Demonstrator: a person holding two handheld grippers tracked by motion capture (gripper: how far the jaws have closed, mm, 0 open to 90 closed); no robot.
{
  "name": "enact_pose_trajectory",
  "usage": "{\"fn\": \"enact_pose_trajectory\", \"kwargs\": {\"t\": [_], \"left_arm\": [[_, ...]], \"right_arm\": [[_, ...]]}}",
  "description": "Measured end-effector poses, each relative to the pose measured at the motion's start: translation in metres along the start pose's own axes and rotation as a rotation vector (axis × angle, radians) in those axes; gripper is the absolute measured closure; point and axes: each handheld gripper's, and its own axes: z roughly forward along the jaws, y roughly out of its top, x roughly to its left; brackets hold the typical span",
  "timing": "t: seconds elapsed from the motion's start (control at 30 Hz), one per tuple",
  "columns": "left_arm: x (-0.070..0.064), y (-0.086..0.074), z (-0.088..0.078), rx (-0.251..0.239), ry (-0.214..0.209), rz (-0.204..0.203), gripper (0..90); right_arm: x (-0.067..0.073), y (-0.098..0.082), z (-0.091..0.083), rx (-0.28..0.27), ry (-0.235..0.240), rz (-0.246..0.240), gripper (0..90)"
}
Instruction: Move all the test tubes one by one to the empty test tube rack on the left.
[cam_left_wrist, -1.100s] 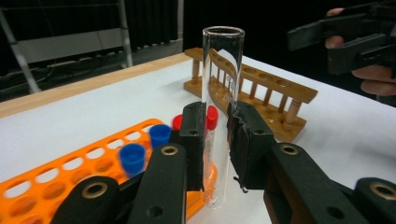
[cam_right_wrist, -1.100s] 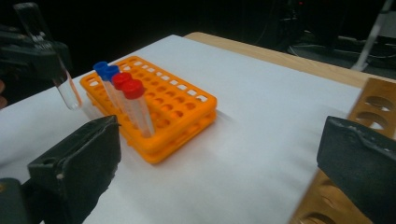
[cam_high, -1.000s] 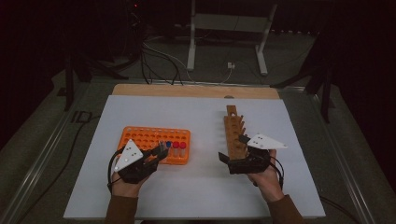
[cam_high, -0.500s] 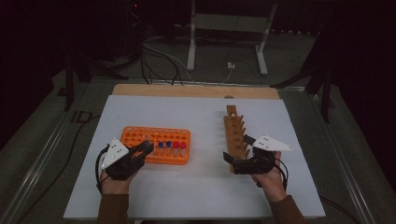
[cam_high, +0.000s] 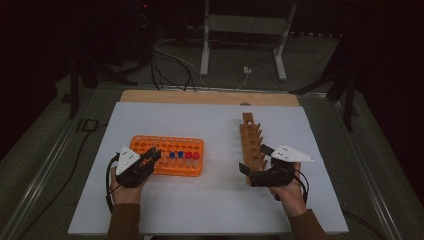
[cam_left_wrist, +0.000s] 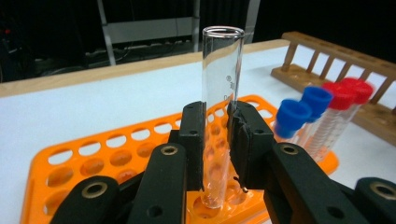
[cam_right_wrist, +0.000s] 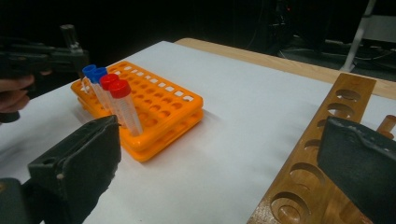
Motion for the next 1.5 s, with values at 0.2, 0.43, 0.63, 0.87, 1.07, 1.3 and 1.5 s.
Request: {"fn": "enact_pose_trajectory", "kwargs": {"t": [0.2,0.43,0.63,0.87,1.07,1.3,1.5], "left_arm": [[0.004,-0.008,0.006,0.039,-0.002,-0.026,76.1],[0.003,-0.015,0.014,0.151,0.000,0.003,76.4],[0.001,-0.016,0.017,0.200,0.006,0.011,76.8],[-0.001,-0.017,0.018,0.224,0.017,0.029,77.0],[-0.002,-0.016,0.018,0.232,0.020,0.037,76.9],[0.007,-0.014,0.004,0.191,0.001,-0.060,55.0],[0.009,0.000,-0.020,0.052,-0.038,-0.085,36.4]], "right_arm": [[0.001,0.000,0.001,0.000,0.002,0.001,0.2],[-0.001,0.000,-0.001,-0.002,0.003,0.001,0.2],[-0.001,-0.001,-0.003,-0.003,0.002,0.002,0.2],[-0.003,-0.003,-0.002,0.004,-0.003,0.004,0.2],[-0.006,-0.004,-0.005,0.005,-0.021,0.002,0.2],[-0.015,-0.008,-0.013,-0.013,-0.046,0.011,0.2],[-0.028,-0.020,-0.024,-0.026,-0.090,0.030,0.2]]}}
